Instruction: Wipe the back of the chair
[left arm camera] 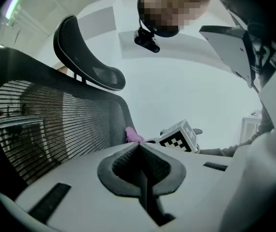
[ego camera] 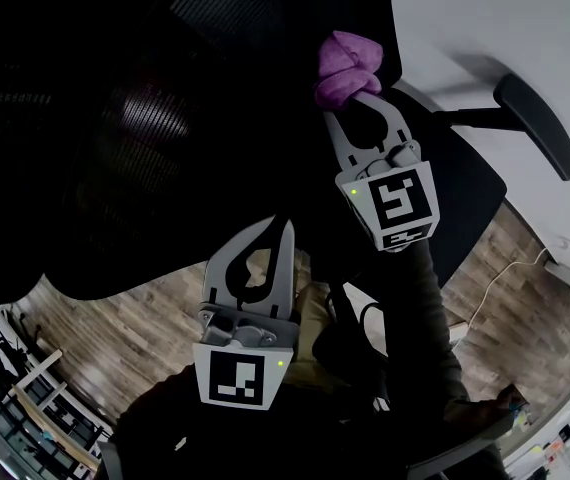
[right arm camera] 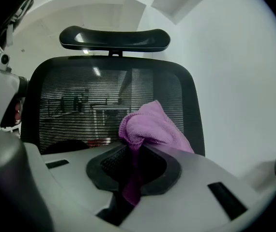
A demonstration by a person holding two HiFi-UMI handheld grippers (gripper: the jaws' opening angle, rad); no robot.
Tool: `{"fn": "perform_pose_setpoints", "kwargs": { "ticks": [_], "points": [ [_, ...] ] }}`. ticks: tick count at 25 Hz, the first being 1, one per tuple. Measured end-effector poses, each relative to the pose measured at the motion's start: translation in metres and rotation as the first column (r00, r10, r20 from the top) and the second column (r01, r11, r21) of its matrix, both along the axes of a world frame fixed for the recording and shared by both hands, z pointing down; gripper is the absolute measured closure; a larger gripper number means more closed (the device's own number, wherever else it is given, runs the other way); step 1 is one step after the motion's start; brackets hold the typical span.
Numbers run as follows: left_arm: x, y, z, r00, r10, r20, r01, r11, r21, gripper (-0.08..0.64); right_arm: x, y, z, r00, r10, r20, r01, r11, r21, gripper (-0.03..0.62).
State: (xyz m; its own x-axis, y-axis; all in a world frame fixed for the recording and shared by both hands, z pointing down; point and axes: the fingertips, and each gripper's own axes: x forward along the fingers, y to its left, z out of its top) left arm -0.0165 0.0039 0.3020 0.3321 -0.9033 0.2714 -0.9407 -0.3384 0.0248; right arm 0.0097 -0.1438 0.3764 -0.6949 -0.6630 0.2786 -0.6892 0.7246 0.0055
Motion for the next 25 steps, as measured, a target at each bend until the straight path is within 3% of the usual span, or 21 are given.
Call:
{"fn": "perform_pose_setpoints", "kwargs": {
  "ticks": [25],
  "points": [
    [-0.006,0.054,-0.007,0.999,-0.043,-0.004,0.043,0.999,0.011,0.551,-0.034,0.074,0.001,0.997,-0.078,0.005,0.078,0.997,-0.004,0.548]
  ]
}}
